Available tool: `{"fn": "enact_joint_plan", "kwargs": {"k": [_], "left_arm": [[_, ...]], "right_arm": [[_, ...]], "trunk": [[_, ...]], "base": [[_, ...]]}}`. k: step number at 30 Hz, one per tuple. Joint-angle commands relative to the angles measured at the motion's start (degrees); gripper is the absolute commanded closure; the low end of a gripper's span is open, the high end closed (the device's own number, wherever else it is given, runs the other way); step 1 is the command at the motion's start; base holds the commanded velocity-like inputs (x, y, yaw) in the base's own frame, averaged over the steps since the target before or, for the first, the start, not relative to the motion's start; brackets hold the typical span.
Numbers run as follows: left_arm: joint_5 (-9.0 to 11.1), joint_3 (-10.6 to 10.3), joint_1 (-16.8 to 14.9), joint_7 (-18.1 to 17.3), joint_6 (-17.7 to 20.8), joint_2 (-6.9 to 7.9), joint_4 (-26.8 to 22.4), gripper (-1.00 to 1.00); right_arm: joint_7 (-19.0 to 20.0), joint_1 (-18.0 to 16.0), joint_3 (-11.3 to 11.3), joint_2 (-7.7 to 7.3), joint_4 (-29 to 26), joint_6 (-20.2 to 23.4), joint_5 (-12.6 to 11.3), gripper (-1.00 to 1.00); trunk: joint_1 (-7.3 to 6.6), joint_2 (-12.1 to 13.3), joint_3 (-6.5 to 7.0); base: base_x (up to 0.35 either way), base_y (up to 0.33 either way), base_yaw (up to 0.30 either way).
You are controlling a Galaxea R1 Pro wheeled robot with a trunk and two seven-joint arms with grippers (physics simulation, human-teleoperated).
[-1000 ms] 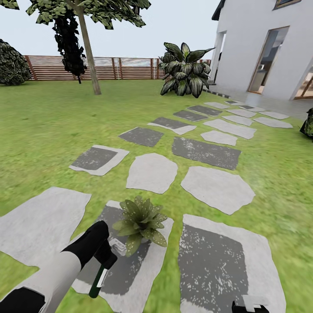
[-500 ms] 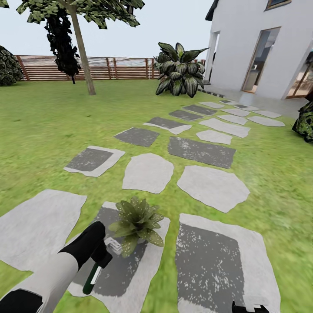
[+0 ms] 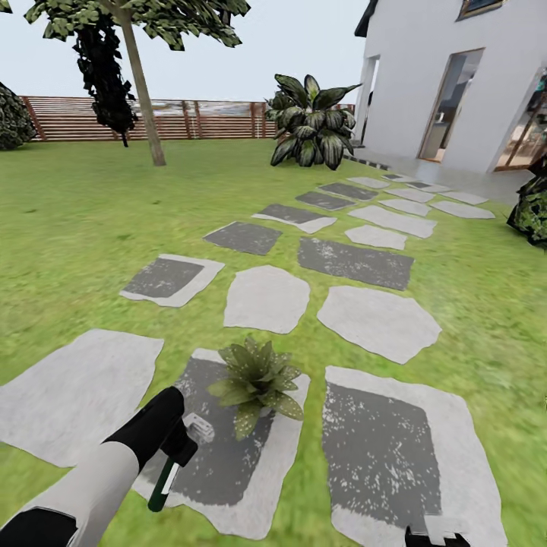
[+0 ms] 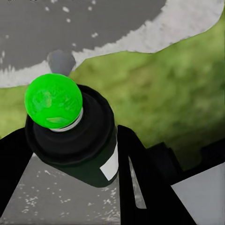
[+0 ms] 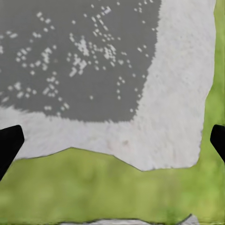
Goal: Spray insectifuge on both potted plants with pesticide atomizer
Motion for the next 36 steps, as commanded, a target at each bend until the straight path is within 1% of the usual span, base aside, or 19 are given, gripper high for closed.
{"fn": "enact_joint_plan", "kwargs": {"k": [1,9,12,14,18,20,26,33,36], "left_arm": [[-0.5,-0.3,0.0,-0.6,0.0,0.07,-0.1,1.00],[-0.4,-0.3,0.0,-0.6,-0.3,-0.02,0.0,1.00],[-0.3,-0.3,0.1,-0.6,-2.0,-0.50,-0.2,1.00],[-0.4,-0.4,0.1,-0.8,-2.5,-0.70,-1.7,1.00],[-0.6,-0.8,0.0,-1.1,-2.3,-0.72,-4.3,1.00],[-0.9,-1.0,-0.1,-1.3,-2.2,-0.49,-4.7,1.00],[-1.1,-1.1,-0.3,-4.2,-1.1,0.10,-4.5,1.00],[-1.3,-1.3,0.0,-4.6,-0.9,0.15,-3.9,1.00],[-2.1,-1.3,-0.1,-4.7,-0.8,0.19,-3.8,1.00]], "right_arm": [[-0.3,-0.1,-0.4,0.00,0.1,-0.2,0.6,-1.00],[-0.3,-0.1,-0.4,0.00,0.1,-0.2,0.6,-1.00],[-0.3,-0.1,-0.4,-0.07,0.0,-0.2,0.6,-1.00],[-0.3,-0.1,-0.4,-0.08,0.1,-0.2,0.6,-1.00],[-0.3,-0.1,-0.4,-0.09,0.1,-0.2,0.6,-1.00],[-0.3,-0.1,-0.5,-0.09,0.0,-0.3,0.5,-1.00],[-0.3,-0.1,-0.4,-0.12,0.1,-0.3,0.6,-1.00],[-0.3,-0.1,-0.4,-0.18,0.1,-0.2,0.6,-1.00],[-0.3,-0.1,-0.4,-0.18,0.1,-0.2,0.6,-1.00]], "trunk": [[-0.01,0.0,-0.05],[-0.01,0.0,-0.05],[-0.01,0.0,-0.05],[-0.01,0.0,-0.05],[-0.01,0.0,-0.05],[-0.01,0.0,-0.05],[-0.01,0.0,-0.05],[-0.01,0.0,-0.05],[-0.01,0.0,-0.05]], "base": [[-0.002,0.337,-0.251],[0.051,0.337,-0.292],[0.147,0.325,-0.300],[0.165,0.309,-0.300],[0.202,0.272,-0.277],[0.191,0.185,-0.095],[0.030,0.027,-0.011],[0.001,0.000,0.000],[0.000,0.000,0.000]]}}
